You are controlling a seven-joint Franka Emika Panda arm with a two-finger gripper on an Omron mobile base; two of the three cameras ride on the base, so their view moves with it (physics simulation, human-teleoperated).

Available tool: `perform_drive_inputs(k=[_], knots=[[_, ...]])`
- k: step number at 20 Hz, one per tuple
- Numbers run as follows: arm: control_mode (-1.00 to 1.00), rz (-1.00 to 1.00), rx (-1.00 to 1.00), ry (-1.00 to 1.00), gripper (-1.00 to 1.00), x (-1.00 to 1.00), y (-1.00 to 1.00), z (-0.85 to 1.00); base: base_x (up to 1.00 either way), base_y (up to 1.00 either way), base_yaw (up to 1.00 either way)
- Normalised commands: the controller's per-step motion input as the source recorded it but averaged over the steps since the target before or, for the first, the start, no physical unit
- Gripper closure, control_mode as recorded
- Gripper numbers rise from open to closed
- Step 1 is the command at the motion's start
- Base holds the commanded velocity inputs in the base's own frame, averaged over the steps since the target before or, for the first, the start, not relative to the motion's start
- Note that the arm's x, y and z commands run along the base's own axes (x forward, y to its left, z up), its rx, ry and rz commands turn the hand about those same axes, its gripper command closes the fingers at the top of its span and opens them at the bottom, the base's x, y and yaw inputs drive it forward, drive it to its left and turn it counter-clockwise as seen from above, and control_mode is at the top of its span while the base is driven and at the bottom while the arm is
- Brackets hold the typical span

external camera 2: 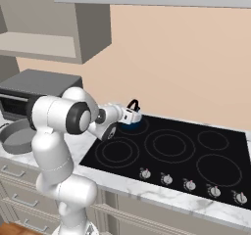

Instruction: Pick the kettle from the cabinet and place it on a stove burner. Then pick the pot from the counter and place it on another stove burner. Finally, turn both burners on.

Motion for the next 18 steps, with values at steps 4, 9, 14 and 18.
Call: perform_drive_inputs(k=[4,9,14,18], knots=[[-1.0,0.0,0.0,-0.08,1.0,0.06,0.0,-0.28,0.0,0.0,0.0],[-1.0,0.0,0.0,-0.05,1.0,0.05,0.0,-0.3,0.0,0.0,0.0],[-1.0,0.0,0.0,-0.04,1.0,0.09,0.0,-0.3,0.0,0.0,0.0],[-1.0,0.0,0.0,-0.06,1.0,0.13,0.0,-0.28,0.0,0.0,0.0]])
